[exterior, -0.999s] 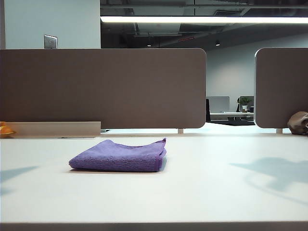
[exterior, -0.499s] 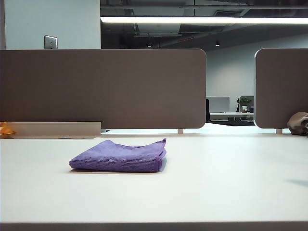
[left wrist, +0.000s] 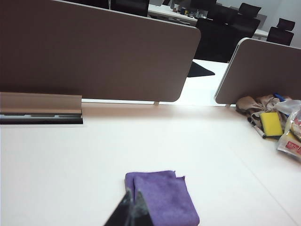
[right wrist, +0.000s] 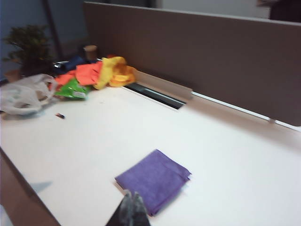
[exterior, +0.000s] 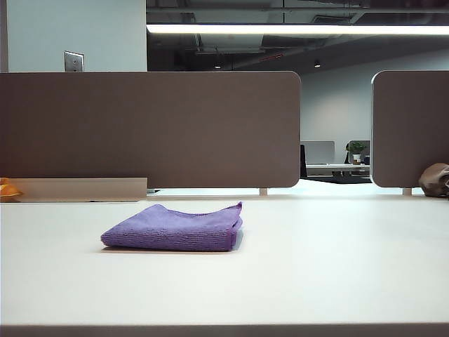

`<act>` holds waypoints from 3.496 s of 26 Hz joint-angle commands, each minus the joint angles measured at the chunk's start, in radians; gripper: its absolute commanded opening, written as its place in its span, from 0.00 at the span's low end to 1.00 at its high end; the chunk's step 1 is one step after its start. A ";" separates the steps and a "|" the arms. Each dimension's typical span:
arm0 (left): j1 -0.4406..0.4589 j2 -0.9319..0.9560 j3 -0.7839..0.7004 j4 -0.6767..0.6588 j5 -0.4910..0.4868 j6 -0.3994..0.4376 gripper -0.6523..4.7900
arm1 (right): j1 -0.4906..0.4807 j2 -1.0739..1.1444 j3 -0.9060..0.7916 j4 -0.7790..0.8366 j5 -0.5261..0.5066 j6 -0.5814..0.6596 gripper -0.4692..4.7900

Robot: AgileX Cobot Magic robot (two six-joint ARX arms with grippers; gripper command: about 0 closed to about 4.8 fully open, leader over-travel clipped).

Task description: Fold the bottom of the cloth upward, then fold it vertically to form a square shape.

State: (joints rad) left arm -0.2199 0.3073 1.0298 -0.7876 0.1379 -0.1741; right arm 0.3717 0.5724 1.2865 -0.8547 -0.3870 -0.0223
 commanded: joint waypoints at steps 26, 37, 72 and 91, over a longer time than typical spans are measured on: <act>0.000 -0.092 -0.630 0.529 0.089 -0.051 0.11 | -0.001 -0.310 -0.880 0.702 0.071 0.224 0.09; 0.001 -0.092 -0.780 0.610 0.084 0.058 0.11 | -0.002 -0.309 -1.088 0.815 0.088 0.283 0.09; 0.001 -0.092 -1.003 0.629 -0.108 0.086 0.11 | -0.001 -0.309 -1.284 0.700 0.359 0.258 0.10; 0.001 -0.093 -1.022 0.761 -0.164 0.047 0.11 | -0.002 -0.311 -1.284 0.723 0.421 0.257 0.10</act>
State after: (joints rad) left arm -0.2195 0.2146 0.0051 -0.0410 -0.0227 -0.1276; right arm 0.3706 0.2634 0.0078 -0.1722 -0.0082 0.2348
